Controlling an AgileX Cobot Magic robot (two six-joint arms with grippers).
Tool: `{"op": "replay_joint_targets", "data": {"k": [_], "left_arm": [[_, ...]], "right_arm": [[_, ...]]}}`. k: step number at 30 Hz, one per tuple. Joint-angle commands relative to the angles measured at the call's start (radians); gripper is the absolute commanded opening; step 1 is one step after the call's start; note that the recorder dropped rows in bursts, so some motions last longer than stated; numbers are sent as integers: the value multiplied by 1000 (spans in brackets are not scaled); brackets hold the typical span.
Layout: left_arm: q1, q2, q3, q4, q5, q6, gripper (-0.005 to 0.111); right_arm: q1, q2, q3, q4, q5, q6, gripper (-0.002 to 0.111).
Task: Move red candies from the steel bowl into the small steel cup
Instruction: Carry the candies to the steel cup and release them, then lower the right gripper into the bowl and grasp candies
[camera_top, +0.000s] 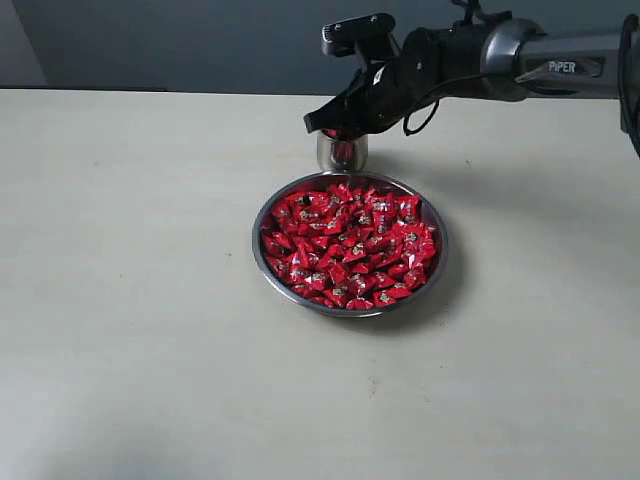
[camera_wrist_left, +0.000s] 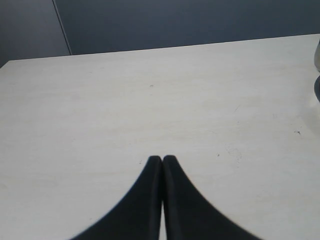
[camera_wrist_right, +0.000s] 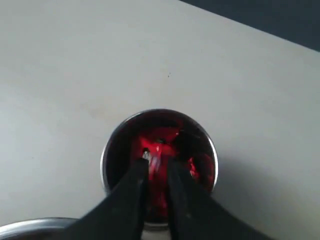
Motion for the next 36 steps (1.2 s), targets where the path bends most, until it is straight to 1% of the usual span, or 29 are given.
{"op": "replay_joint_targets", "data": {"k": [1, 3, 6, 15, 20, 25, 36], "left_arm": [[-8, -5, -8, 2, -5, -2, 0], [-8, -5, -8, 2, -5, -2, 0], [-8, -5, -8, 2, -5, -2, 0], [-8, -5, -8, 2, -5, -2, 0], [-8, -5, -8, 2, -5, -2, 0], [-8, -5, -8, 2, -5, -2, 0], [-8, -5, -8, 2, -5, -2, 0]], "right_arm": [[-8, -26, -8, 0, 12, 2, 43], [-8, -64, -8, 0, 32, 42, 45], [3, -109, -8, 2, 124, 47, 45], [74, -134, -8, -3, 361, -37, 45], [96, -123, -8, -3, 457, -39, 45], [96, -80, -8, -6, 517, -39, 45], [96, 11, -8, 16, 519, -39, 44]]}}
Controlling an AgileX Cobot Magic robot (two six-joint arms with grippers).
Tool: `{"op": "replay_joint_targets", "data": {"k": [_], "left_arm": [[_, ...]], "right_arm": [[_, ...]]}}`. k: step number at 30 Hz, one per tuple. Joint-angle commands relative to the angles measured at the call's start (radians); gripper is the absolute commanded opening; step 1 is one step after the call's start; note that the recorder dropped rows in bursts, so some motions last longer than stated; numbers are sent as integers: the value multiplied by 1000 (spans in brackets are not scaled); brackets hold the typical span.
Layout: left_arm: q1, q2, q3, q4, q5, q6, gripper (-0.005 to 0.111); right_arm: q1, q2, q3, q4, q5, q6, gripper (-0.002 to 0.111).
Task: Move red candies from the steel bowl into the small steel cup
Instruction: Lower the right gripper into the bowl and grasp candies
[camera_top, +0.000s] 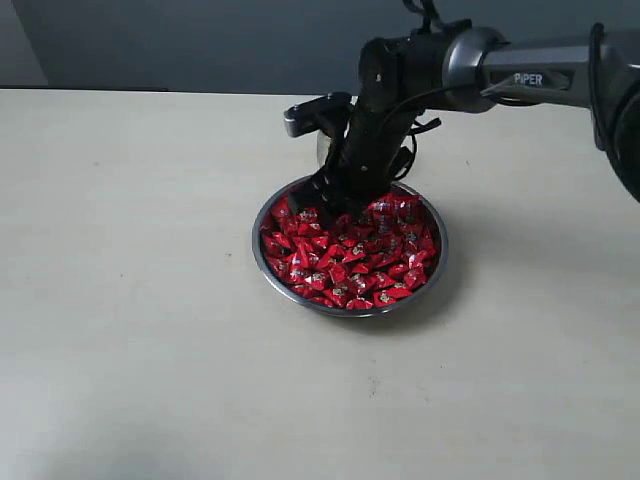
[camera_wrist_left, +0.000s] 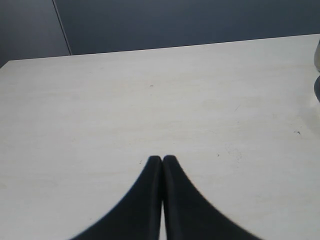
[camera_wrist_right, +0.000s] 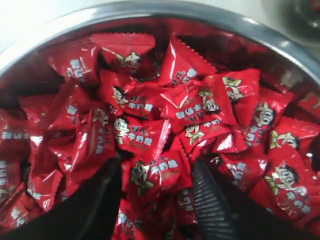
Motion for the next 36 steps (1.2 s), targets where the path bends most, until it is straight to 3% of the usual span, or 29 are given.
{"op": "replay_joint_targets", "data": {"k": [1, 6, 19, 25, 28, 33, 36], "left_arm": [[-8, -5, -8, 2, -5, -2, 0], [-8, -5, -8, 2, -5, -2, 0], [-8, -5, -8, 2, -5, -2, 0], [-8, -5, -8, 2, -5, -2, 0], [-8, -5, -8, 2, -5, -2, 0], [-8, -5, -8, 2, -5, -2, 0], [-8, -5, -8, 2, -5, -2, 0]], "right_arm": [[-2, 16, -4, 8, 3, -8, 41], [-2, 9, -4, 3, 3, -8, -1], [-2, -108, -4, -15, 20, -4, 2], [-2, -118, -4, -15, 121, -4, 2], [-2, -105, -4, -7, 169, -4, 13], [-2, -64, -4, -9, 191, -5, 49], [-2, -38, -4, -9, 159, -5, 47]]}}
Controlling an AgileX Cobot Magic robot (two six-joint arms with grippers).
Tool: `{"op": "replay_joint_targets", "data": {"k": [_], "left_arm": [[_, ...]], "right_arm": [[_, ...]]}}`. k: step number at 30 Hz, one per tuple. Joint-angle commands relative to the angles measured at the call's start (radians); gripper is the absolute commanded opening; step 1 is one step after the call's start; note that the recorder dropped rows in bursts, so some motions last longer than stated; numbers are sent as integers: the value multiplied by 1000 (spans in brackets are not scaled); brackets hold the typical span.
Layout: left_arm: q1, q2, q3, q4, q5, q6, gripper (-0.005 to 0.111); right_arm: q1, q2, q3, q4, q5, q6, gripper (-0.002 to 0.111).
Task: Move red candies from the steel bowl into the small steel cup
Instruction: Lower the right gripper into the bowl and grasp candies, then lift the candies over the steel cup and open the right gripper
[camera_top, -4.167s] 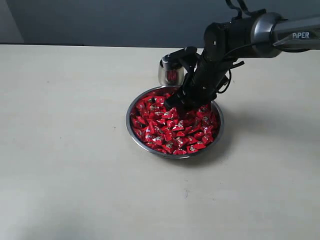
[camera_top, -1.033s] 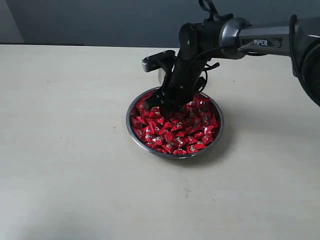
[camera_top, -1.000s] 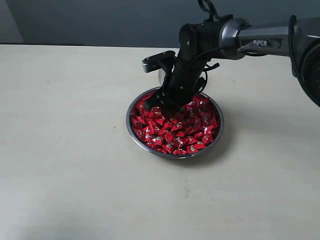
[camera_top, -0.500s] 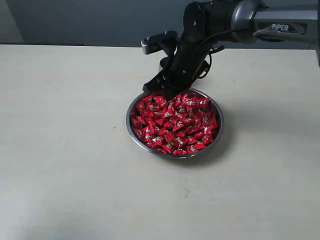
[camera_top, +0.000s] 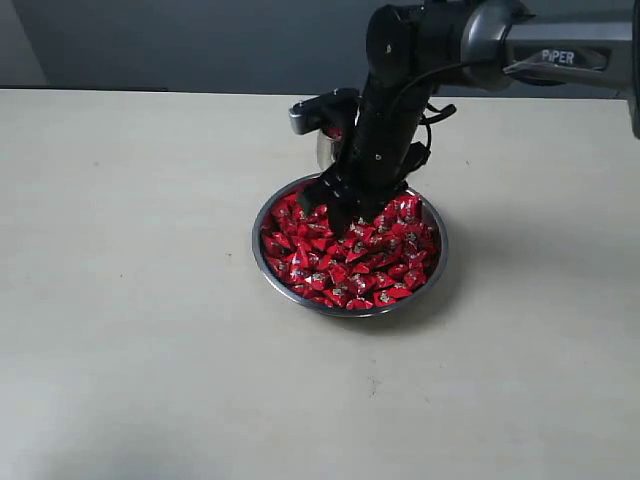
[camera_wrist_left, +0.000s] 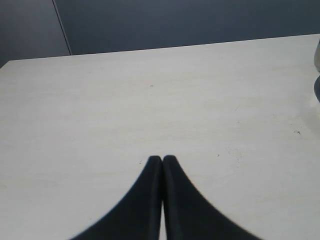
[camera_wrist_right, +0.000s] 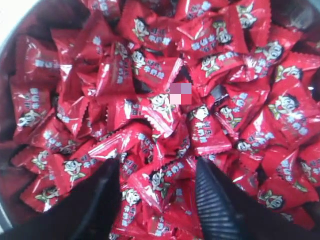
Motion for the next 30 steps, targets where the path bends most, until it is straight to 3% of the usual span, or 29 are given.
{"op": "replay_joint_targets", "data": {"k": [1, 5, 7, 25, 30], "left_arm": [[-8, -5, -8, 2, -5, -2, 0], [-8, -5, -8, 2, -5, -2, 0], [-8, -5, -8, 2, -5, -2, 0], [-8, -5, -8, 2, -5, -2, 0], [-8, -5, -8, 2, -5, -2, 0]], "right_arm": [[-2, 37, -4, 1, -44, -4, 43], [-2, 63, -4, -9, -69, -4, 19], [-2, 65, -4, -28, -71, -4, 1], [-2, -108, -4, -59, -64, -2, 0], [-2, -120, -4, -114, -244, 41, 0]]}}
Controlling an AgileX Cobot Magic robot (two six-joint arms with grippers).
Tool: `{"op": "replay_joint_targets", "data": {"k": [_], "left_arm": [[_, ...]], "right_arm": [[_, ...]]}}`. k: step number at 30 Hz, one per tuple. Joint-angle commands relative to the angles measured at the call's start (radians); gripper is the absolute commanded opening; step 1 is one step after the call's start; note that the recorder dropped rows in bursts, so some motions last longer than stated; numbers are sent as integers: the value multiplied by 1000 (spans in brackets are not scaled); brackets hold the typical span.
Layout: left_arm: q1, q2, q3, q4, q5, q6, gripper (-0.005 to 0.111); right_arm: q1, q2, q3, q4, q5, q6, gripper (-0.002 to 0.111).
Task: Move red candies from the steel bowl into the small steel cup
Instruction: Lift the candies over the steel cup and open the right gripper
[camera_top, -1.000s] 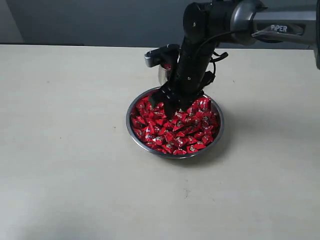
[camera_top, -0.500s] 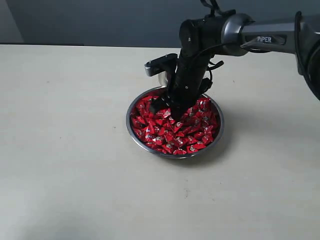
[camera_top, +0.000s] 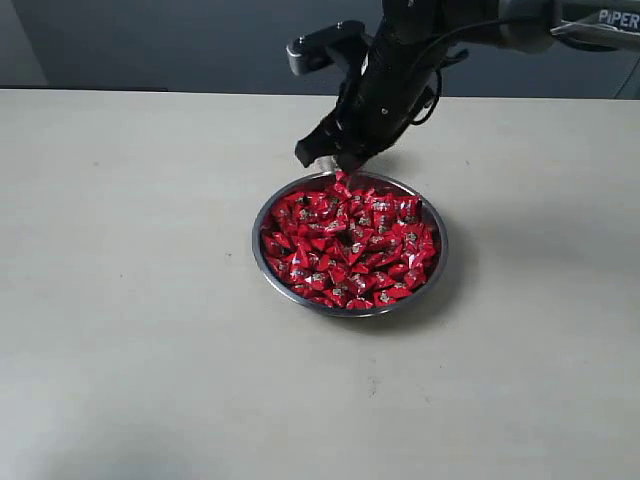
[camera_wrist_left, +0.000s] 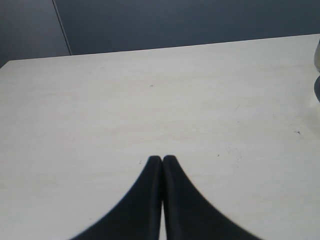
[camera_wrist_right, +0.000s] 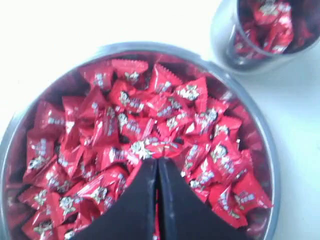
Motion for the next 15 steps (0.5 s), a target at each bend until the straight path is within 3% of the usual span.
{"op": "replay_joint_targets", "data": {"k": [1, 8, 15], "left_arm": [[-8, -5, -8, 2, -5, -2, 0], [-8, -5, -8, 2, -5, -2, 0], [-8, -5, -8, 2, -5, -2, 0]], "right_arm": [[-4, -3, -4, -49, -184, 52, 0], [-102, 95, -4, 23, -464, 110, 0], [-115, 152, -4, 67, -543, 101, 0]]}}
